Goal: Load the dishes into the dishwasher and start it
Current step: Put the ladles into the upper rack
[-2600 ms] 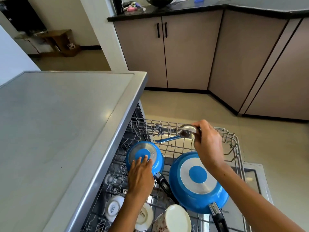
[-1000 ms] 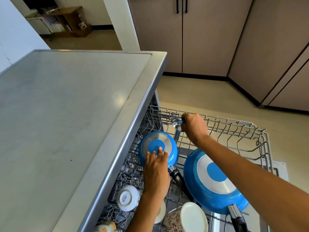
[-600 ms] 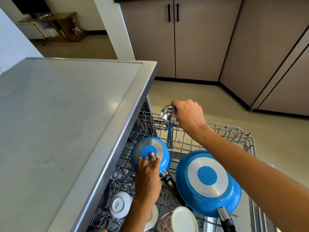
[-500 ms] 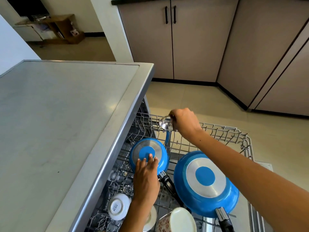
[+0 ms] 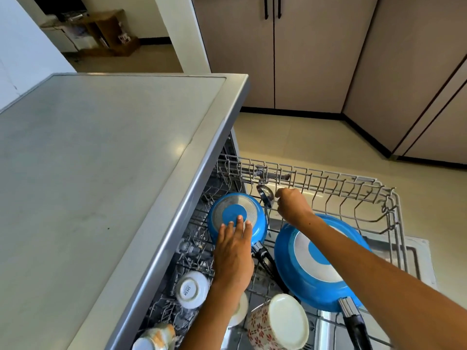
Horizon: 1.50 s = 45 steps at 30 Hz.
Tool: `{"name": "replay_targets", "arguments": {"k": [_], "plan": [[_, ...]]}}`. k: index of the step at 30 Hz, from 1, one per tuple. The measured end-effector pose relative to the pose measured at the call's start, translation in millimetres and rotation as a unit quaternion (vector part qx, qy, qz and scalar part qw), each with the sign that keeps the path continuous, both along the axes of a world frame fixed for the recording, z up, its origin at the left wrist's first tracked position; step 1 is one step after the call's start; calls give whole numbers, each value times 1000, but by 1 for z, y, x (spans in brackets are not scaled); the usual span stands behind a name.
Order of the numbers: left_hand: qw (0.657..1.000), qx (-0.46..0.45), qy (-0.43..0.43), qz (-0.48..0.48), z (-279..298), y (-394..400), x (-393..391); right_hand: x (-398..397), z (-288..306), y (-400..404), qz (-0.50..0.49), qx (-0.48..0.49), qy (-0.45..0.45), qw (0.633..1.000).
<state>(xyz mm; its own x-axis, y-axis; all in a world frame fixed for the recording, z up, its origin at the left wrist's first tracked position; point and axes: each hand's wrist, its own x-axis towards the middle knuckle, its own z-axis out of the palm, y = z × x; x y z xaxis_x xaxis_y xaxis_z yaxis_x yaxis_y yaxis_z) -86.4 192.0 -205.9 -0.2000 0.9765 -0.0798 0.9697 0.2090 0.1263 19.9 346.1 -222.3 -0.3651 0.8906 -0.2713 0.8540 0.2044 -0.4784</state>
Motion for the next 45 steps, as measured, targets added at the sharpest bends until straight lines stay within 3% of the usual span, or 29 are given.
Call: {"name": "replay_targets", "arguments": {"k": [3,8,15,19,25,31,38,43,45], "plan": [[999,-23,15,-16,2,-5,0,12,11,-18,-24,35,16,999],[993,96,-62,17,30,-54,25,43,52,-92,-29,60,133,989],[970,200,-135,39,141,-203,68,82,136,-236,-58,93,264,958],[956,260,-107,86,222,-311,61,71,214,-332,3,108,302,947],[936,288,-37,196,268,-454,43,12,279,-441,119,58,320,938],[880,314,30,356,295,-557,-33,-90,316,-514,250,33,329,910],[810,321,94,482,292,-639,-170,-225,339,-587,328,12,339,882],[808,234,61,537,287,-665,-272,-290,341,-622,349,21,325,879],[807,149,58,568,285,-671,-300,-302,341,-631,358,18,310,880]]}}
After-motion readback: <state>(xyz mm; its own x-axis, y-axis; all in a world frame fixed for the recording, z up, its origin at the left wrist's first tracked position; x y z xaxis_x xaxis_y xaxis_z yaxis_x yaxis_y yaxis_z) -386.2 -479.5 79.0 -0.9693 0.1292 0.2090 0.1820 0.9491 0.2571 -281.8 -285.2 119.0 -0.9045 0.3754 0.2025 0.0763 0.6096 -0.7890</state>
